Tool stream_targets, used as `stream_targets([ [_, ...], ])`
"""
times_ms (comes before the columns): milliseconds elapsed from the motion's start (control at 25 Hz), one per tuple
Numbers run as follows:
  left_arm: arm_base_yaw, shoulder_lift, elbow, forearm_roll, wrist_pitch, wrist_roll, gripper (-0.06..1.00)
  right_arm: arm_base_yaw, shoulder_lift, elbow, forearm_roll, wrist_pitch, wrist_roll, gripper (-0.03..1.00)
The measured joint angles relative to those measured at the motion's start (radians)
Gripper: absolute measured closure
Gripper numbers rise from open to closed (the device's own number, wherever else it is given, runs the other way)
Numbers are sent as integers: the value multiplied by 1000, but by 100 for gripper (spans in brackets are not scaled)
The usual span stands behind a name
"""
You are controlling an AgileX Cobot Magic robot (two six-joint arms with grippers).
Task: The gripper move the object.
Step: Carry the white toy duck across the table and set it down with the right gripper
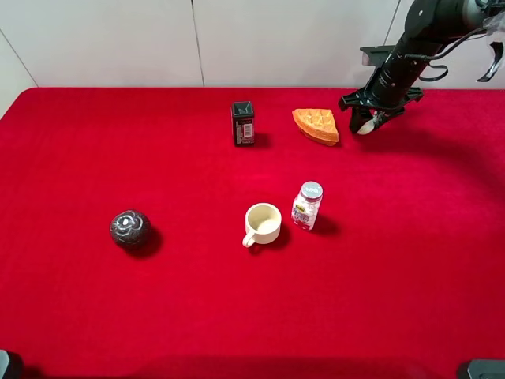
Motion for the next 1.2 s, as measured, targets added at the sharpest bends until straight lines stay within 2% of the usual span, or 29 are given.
stream_targets([
  [120,0,0,0,0,0,0,-5,0,0,0,-1,0,0,45],
  [400,0,0,0,0,0,0,-5,0,1,0,-4,10,0,30],
  [760,0,0,0,0,0,0,-5,0,-40,0,-30,40,15,27],
  [1200,0,0,0,0,0,0,-5,0,-155,-5,-49,144,31,27],
])
